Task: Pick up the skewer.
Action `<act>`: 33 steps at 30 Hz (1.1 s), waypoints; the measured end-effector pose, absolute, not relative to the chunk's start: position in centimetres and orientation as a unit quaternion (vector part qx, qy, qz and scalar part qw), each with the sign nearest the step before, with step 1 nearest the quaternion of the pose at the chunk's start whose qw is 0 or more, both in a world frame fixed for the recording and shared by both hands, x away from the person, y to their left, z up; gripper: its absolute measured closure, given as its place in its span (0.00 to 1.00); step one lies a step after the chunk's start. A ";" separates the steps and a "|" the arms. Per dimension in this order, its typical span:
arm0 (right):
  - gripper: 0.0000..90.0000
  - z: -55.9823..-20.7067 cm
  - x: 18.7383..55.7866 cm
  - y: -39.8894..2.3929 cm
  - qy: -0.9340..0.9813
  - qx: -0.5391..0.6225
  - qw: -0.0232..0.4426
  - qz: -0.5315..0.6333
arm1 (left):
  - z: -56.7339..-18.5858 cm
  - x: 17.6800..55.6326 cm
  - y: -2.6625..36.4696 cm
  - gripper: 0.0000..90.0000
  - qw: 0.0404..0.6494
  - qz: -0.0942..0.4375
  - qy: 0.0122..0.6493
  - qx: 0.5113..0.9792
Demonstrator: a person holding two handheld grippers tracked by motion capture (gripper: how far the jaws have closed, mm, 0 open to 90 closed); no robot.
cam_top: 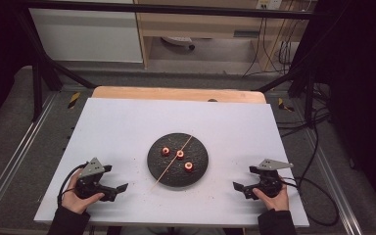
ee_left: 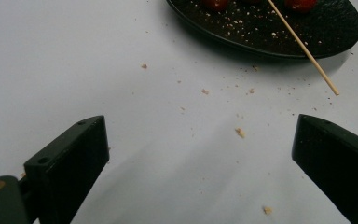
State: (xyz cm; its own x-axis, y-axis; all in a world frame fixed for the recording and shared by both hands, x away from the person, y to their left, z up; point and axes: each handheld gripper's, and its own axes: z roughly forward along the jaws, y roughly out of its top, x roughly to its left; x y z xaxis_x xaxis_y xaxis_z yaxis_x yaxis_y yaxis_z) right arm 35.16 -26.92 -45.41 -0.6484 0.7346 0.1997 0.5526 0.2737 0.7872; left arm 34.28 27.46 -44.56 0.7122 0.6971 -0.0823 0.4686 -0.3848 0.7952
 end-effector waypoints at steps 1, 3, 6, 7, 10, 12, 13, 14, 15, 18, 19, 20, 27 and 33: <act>0.01 -45.4 35.2 -26.9 0.791 0.406 0.101 0.445 | -44.6 34.3 27.5 0.04 0.426 0.134 0.355 0.821; 0.01 -45.4 35.2 -26.9 0.791 0.406 0.101 0.446 | -44.5 34.3 27.4 0.04 0.426 0.133 0.356 0.821; 0.01 -45.4 35.2 -26.9 0.791 0.407 0.099 0.446 | -44.5 34.2 27.3 0.04 0.424 0.133 0.356 0.822; 0.01 -45.4 35.2 -26.9 0.792 0.406 0.099 0.445 | -44.5 34.2 27.2 0.04 0.425 0.132 0.354 0.822; 0.01 -45.5 35.2 -26.8 0.793 0.404 0.100 0.444 | -44.4 34.2 27.1 0.04 0.425 0.132 0.352 0.823; 0.01 -45.5 35.2 -26.8 0.793 0.405 0.100 0.443 | -44.4 34.2 26.9 0.04 0.424 0.131 0.351 0.824; 0.01 -45.4 35.2 -26.8 0.792 0.406 0.099 0.444 | -44.4 34.2 26.8 0.04 0.424 0.130 0.351 0.825; 0.01 -45.4 35.2 -26.8 0.792 0.405 0.099 0.446 | -44.4 34.2 26.7 0.04 0.424 0.129 0.351 0.825; 0.01 -45.4 35.1 -26.8 0.792 0.407 0.097 0.446 | -44.4 34.2 26.6 0.04 0.423 0.128 0.351 0.826; 0.01 -45.4 35.1 -26.8 0.791 0.406 0.099 0.446 | -44.3 34.2 26.3 0.05 0.422 0.129 0.349 0.827; 0.01 -45.4 35.1 -26.8 0.791 0.406 0.099 0.446 | -44.3 34.2 26.3 0.05 0.422 0.129 0.349 0.827; 0.01 -45.4 35.1 -26.8 0.792 0.405 0.101 0.446 | -44.2 34.2 26.1 0.05 0.421 0.128 0.347 0.828; 0.01 -45.3 35.1 -26.9 0.792 0.405 0.102 0.446 | -43.9 34.3 25.4 0.05 0.415 0.129 0.349 0.830; 0.01 -45.4 35.2 -26.8 0.793 0.405 0.101 0.445 | -43.2 34.5 24.4 0.06 0.413 0.126 0.350 0.831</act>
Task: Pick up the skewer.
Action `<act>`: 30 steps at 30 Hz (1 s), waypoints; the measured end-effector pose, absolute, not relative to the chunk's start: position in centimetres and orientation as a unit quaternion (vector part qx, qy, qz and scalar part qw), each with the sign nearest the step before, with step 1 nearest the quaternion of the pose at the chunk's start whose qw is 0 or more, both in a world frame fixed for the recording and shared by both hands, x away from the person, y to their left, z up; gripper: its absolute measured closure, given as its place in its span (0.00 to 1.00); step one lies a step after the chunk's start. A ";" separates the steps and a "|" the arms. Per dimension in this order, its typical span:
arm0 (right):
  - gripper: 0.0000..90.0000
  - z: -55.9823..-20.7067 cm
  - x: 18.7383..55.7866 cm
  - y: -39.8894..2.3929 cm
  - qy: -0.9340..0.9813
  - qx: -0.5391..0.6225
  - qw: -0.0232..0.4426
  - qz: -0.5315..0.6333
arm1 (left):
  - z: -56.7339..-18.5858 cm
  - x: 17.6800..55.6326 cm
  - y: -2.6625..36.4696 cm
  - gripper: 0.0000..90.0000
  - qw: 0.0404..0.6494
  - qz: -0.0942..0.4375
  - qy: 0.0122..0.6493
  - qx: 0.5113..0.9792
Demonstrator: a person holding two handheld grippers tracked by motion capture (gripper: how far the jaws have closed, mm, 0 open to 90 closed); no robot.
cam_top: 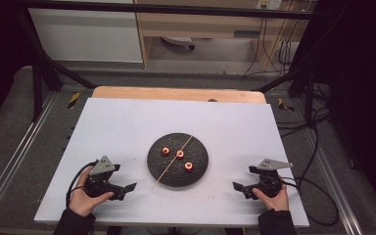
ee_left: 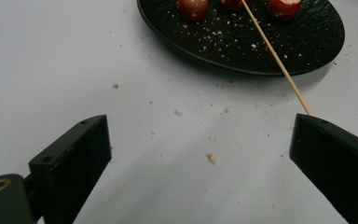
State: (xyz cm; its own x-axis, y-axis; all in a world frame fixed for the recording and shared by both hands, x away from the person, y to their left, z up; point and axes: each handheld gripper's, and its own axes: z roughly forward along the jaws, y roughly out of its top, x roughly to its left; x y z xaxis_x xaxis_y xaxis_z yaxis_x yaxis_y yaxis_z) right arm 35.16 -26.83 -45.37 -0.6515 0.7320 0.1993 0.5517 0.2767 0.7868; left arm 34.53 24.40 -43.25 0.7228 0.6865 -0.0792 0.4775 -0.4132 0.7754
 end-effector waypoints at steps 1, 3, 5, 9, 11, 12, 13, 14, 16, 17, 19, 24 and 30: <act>0.01 -45.4 35.2 -26.8 0.792 0.405 0.102 0.444 | -43.2 34.6 24.2 0.06 0.412 0.126 0.350 0.832; 0.01 -45.3 35.1 -26.8 0.792 0.405 0.102 0.445 | -43.0 34.7 23.8 0.06 0.410 0.127 0.349 0.833; 0.01 -45.3 35.2 -26.9 0.792 0.404 0.103 0.447 | -42.8 34.7 23.6 0.07 0.410 0.126 0.348 0.834; 0.01 -45.3 35.2 -26.8 0.793 0.404 0.102 0.445 | -42.4 35.0 22.6 0.07 0.407 0.126 0.340 0.838; 0.01 -45.3 35.1 -26.8 0.792 0.406 0.101 0.445 | -42.3 35.1 22.2 0.07 0.404 0.126 0.340 0.840; 0.01 -45.3 35.1 -26.8 0.792 0.406 0.101 0.445 | -42.2 35.2 22.1 0.08 0.404 0.124 0.341 0.840; 0.01 -45.3 35.1 -26.8 0.792 0.405 0.101 0.446 | -42.1 35.3 21.9 0.08 0.403 0.125 0.340 0.840; 0.01 -45.3 35.1 -26.8 0.792 0.405 0.101 0.446 | -42.1 35.3 21.9 0.08 0.403 0.125 0.340 0.840; 0.01 -45.3 35.1 -26.8 0.792 0.405 0.100 0.445 | -41.9 35.5 21.3 0.09 0.399 0.127 0.339 0.843; 0.01 -45.3 35.1 -26.8 0.792 0.406 0.100 0.445 | -41.8 35.6 21.1 0.09 0.397 0.126 0.339 0.843; 0.01 -45.3 35.1 -26.8 0.792 0.406 0.100 0.445 | -41.7 35.8 20.7 0.10 0.394 0.125 0.341 0.844; 0.01 -45.3 35.1 -26.7 0.793 0.405 0.100 0.444 | -41.2 36.2 19.7 0.12 0.387 0.122 0.342 0.848; 0.01 -45.3 35.1 -26.7 0.793 0.405 0.100 0.444 | -40.8 36.8 17.9 0.17 0.381 0.113 0.336 0.854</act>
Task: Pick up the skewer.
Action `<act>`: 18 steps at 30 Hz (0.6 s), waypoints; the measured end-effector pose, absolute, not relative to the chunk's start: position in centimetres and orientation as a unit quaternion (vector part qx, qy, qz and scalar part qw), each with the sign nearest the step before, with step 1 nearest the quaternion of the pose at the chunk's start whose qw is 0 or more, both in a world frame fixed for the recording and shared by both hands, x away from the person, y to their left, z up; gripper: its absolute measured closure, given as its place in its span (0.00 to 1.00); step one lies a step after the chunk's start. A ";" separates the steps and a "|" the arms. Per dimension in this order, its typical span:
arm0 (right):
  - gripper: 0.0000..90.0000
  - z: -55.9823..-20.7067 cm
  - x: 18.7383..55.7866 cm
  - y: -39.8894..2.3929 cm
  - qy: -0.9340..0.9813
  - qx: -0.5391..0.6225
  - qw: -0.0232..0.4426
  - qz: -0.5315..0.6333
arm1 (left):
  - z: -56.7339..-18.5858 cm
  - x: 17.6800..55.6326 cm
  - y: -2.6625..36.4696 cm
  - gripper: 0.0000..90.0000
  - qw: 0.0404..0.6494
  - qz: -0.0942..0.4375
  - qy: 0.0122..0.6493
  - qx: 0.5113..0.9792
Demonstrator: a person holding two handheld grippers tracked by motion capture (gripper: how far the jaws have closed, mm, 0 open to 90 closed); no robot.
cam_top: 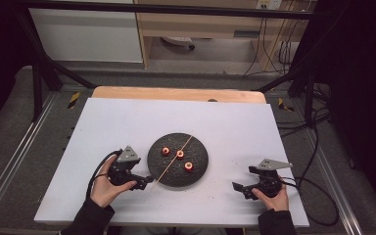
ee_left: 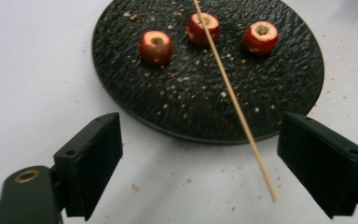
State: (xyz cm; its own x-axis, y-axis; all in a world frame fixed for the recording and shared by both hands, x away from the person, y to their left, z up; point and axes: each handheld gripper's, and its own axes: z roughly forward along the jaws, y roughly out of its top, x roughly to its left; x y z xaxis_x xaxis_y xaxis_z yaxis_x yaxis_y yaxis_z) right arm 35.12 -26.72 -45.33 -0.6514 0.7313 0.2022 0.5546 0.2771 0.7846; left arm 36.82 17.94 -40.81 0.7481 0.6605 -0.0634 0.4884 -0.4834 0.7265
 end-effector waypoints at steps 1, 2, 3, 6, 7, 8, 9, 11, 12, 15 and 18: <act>0.01 -45.3 35.1 -26.7 0.793 0.405 0.099 0.444 | -40.8 36.8 17.9 0.18 0.381 0.113 0.336 0.854; 0.01 -45.3 35.1 -26.7 0.793 0.405 0.100 0.444 | -40.8 36.9 17.6 0.19 0.378 0.113 0.336 0.855; 0.01 -45.3 35.1 -26.7 0.793 0.405 0.100 0.443 | -40.7 37.0 17.3 0.20 0.374 0.114 0.336 0.857; 0.01 -45.3 35.1 -26.7 0.793 0.405 0.099 0.444 | -40.6 37.2 16.4 0.23 0.370 0.110 0.334 0.860; 0.01 -45.3 35.1 -26.7 0.793 0.405 0.099 0.444 | -40.6 37.3 16.1 0.24 0.368 0.109 0.333 0.861; 0.01 -45.3 35.1 -26.7 0.793 0.405 0.100 0.444 | -40.6 37.4 15.8 0.26 0.365 0.107 0.333 0.863; 0.01 -45.3 35.1 -26.7 0.793 0.405 0.099 0.444 | -40.6 37.5 15.5 0.27 0.362 0.107 0.334 0.864; 0.01 -45.3 35.1 -26.7 0.793 0.405 0.098 0.444 | -40.6 37.7 15.0 0.29 0.357 0.102 0.333 0.867; 0.01 -45.3 35.1 -26.7 0.793 0.405 0.098 0.444 | -40.7 38.0 14.5 0.31 0.349 0.101 0.334 0.870; 0.01 -45.4 35.1 -26.7 0.794 0.404 0.099 0.442 | -40.8 38.3 14.0 0.37 0.343 0.102 0.336 0.872; 0.01 -45.4 35.1 -26.7 0.794 0.403 0.099 0.444 | -40.9 38.5 13.3 0.42 0.336 0.096 0.336 0.875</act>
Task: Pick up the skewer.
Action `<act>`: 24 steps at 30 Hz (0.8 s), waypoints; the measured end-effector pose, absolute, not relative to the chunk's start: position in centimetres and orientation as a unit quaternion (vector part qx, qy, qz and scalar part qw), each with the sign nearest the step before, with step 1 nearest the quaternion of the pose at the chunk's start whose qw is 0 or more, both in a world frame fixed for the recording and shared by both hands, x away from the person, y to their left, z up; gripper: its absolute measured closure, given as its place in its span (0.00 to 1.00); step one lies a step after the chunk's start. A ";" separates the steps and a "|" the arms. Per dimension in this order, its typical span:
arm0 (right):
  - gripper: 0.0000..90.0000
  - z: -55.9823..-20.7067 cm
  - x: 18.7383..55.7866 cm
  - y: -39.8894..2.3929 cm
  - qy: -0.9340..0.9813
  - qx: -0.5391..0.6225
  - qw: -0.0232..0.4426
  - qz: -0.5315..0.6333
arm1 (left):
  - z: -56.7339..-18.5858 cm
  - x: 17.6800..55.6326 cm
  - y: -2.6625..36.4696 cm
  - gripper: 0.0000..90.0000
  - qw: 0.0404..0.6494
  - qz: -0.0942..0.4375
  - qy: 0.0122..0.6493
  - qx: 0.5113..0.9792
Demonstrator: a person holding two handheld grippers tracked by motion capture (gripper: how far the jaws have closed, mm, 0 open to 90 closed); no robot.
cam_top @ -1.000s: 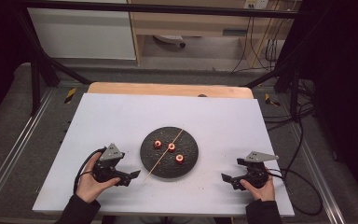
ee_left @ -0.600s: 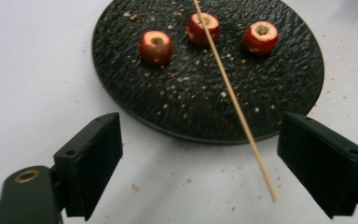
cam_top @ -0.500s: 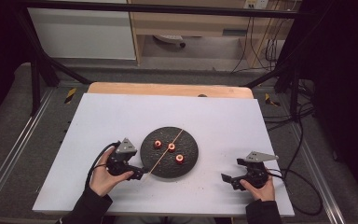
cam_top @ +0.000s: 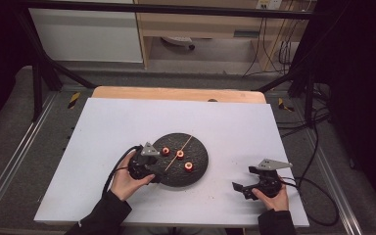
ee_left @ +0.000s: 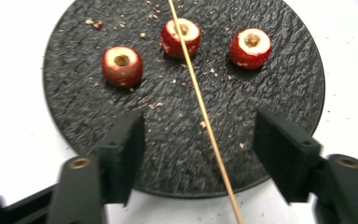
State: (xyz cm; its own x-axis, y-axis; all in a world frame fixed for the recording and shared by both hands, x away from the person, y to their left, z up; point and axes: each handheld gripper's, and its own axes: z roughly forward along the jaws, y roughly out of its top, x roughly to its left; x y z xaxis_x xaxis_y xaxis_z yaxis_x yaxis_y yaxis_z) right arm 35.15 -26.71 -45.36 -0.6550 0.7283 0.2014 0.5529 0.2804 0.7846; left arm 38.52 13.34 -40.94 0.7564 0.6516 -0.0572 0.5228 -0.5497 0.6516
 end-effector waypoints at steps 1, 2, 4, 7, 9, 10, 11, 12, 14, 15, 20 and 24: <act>0.01 -45.3 35.1 -26.7 0.794 0.404 0.098 0.443 | -41.0 38.6 13.1 0.45 0.334 0.094 0.336 0.876; 0.01 -45.3 35.1 -26.7 0.794 0.405 0.099 0.443 | -41.1 38.7 12.8 0.47 0.331 0.093 0.336 0.877; 0.01 -45.3 35.1 -26.8 0.794 0.404 0.100 0.443 | -41.2 38.8 12.6 0.51 0.329 0.093 0.338 0.877; 0.01 -45.4 35.2 -26.7 0.795 0.403 0.100 0.442 | -41.5 39.1 12.3 0.57 0.320 0.094 0.345 0.877; 0.01 -45.4 35.2 -26.7 0.795 0.403 0.099 0.442 | -41.7 39.2 12.1 0.61 0.314 0.096 0.350 0.878; 0.01 -45.4 35.2 -26.7 0.795 0.402 0.100 0.443 | -41.7 39.3 12.0 0.63 0.310 0.097 0.352 0.878; 0.01 -45.4 35.2 -26.7 0.795 0.403 0.099 0.443 | -41.8 39.4 11.9 0.65 0.304 0.097 0.356 0.879; 0.01 -45.4 35.2 -26.7 0.795 0.403 0.099 0.443 | -41.8 39.4 11.9 0.67 0.304 0.097 0.356 0.879; 0.01 -45.4 35.2 -26.7 0.795 0.402 0.098 0.442 | -41.8 39.4 11.7 0.71 0.298 0.096 0.358 0.880; 0.01 -45.4 35.2 -26.7 0.796 0.402 0.098 0.442 | -41.8 39.4 11.7 0.73 0.297 0.095 0.358 0.880; 0.01 -45.4 35.2 -26.7 0.796 0.403 0.098 0.442 | -42.0 39.4 11.2 0.81 0.281 0.103 0.358 0.884; 0.01 -45.4 35.2 -26.7 0.795 0.402 0.098 0.442 | -41.9 39.2 10.8 0.88 0.272 0.110 0.360 0.886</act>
State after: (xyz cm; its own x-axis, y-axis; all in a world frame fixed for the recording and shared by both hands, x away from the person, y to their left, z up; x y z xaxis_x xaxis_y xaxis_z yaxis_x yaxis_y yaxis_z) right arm 35.20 -26.66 -45.42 -0.6570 0.7269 0.2000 0.5533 0.2848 0.7828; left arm 39.22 10.82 -41.91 0.7168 0.6973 -0.0005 0.5773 -0.5930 0.5613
